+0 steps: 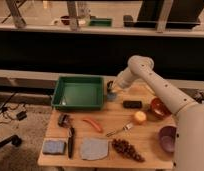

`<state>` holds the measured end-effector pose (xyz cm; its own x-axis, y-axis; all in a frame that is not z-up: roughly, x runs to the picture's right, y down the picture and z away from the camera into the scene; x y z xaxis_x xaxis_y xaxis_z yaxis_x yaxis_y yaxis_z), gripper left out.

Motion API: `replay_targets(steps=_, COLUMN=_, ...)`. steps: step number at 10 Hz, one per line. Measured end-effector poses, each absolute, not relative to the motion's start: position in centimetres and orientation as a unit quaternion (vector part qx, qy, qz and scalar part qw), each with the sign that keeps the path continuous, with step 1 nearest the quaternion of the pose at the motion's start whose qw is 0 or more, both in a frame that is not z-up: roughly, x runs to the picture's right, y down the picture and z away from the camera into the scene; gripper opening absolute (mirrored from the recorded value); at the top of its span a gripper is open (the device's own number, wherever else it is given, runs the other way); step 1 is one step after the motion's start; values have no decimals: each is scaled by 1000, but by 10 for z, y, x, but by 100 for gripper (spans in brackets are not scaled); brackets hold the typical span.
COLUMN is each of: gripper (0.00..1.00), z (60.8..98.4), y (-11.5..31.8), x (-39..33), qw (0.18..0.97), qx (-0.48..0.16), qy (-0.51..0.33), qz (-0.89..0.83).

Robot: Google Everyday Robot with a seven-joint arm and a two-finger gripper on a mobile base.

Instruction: Stack cups into tray

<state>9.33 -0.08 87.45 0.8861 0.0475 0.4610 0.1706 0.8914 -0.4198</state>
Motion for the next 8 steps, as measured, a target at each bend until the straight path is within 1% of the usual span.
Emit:
replay_targets(steps=4, gripper=13, z=882, y=4, x=92, qw=942, qx=-242, qy=-228, qz=-39)
replay_targets(steps=5, gripper=16, z=882, y=4, x=92, qw=942, qx=-242, qy=-228, qz=-40)
replay_targets(steps=6, gripper=24, z=882, y=4, x=92, qw=942, qx=-242, qy=-228, qz=-39)
replay_targets(steps=8, gripper=44, z=882, y=5, x=92, qw=942, qx=-242, qy=-228, qz=-39)
